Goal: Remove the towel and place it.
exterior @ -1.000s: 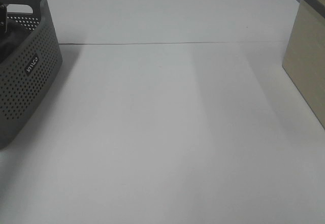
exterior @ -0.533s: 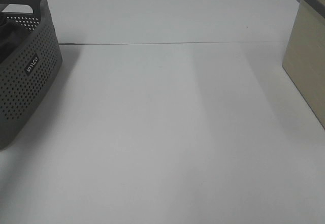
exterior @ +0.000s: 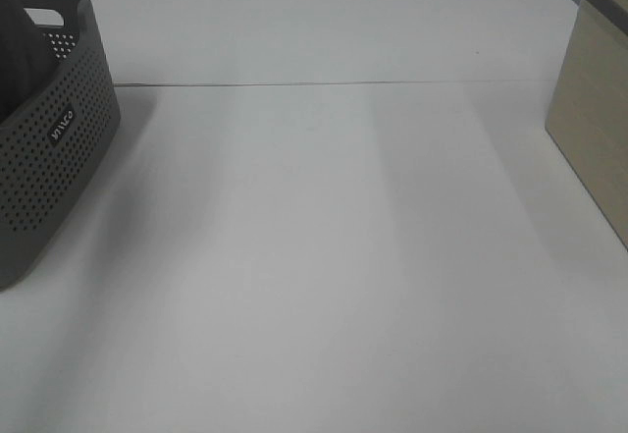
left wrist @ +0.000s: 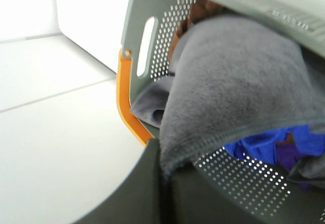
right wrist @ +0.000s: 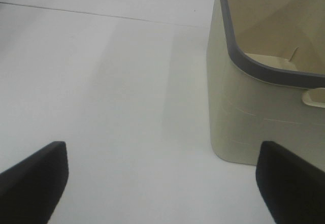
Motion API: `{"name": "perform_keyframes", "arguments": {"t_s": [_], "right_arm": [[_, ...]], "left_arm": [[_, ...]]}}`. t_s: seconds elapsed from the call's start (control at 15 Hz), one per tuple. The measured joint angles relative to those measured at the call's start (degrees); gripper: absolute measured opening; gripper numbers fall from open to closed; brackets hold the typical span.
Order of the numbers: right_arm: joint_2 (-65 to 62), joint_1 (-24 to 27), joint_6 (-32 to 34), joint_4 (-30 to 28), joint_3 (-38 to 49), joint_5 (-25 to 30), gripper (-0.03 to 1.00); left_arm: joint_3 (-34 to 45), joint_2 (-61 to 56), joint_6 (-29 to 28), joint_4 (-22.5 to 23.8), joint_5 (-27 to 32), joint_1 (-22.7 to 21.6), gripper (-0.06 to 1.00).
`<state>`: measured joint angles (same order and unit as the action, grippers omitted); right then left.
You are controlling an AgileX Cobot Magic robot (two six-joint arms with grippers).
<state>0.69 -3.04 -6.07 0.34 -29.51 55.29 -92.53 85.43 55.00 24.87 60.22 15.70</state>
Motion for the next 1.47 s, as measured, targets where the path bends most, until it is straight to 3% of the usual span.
{"name": "perform_keyframes", "arguments": {"t_s": [0.2, 0.47, 0.53, 0.87, 1.07, 1.27, 1.33, 1.4, 1.47], "right_arm": [[2.9, 0.0, -5.5, 4.8, 0.0, -0.2, 0.96], [4.4, 0.0, -14.3, 14.9, 0.0, -0.6, 0.96], [7.8, 0.0, -15.2, 17.5, 0.0, -1.5, 0.96], [22.5, 0.0, -20.5, 25.8, 0.0, -12.6, 0.96], [33.8, 0.0, -29.2, 39.5, 0.0, -19.2, 0.96], [43.9, 0.0, -48.1, 59.0, 0.0, -22.9, 0.96], [45.2, 0.0, -51.1, 62.2, 0.0, -22.9, 0.96], [51.2, 0.0, -65.4, 76.6, 0.0, -21.0, 0.96], [54.1, 0.0, -70.9, 82.0, 0.0, -19.5, 0.96]], "left_arm": [[-3.3, -1.3, -2.8, 1.0, 4.5, 5.0, 0.00], [-11.6, -1.3, -7.7, 3.1, 9.3, 15.5, 0.00], [-15.3, -1.3, -8.9, 3.7, 9.4, 20.8, 0.00], [-16.3, 4.0, -10.1, 5.3, 9.2, 29.0, 0.00], [-16.3, 8.4, -13.6, 6.6, 2.5, 31.2, 0.00], [-16.3, 11.5, -19.8, 6.6, -6.9, 33.1, 0.00], [-16.3, 12.0, -21.1, 6.6, -9.0, 33.3, 0.00], [-16.3, 12.9, -24.6, 6.2, -15.8, 33.4, 0.00], [-16.3, 13.0, -25.5, 5.3, -18.7, 33.4, 0.00]]}}
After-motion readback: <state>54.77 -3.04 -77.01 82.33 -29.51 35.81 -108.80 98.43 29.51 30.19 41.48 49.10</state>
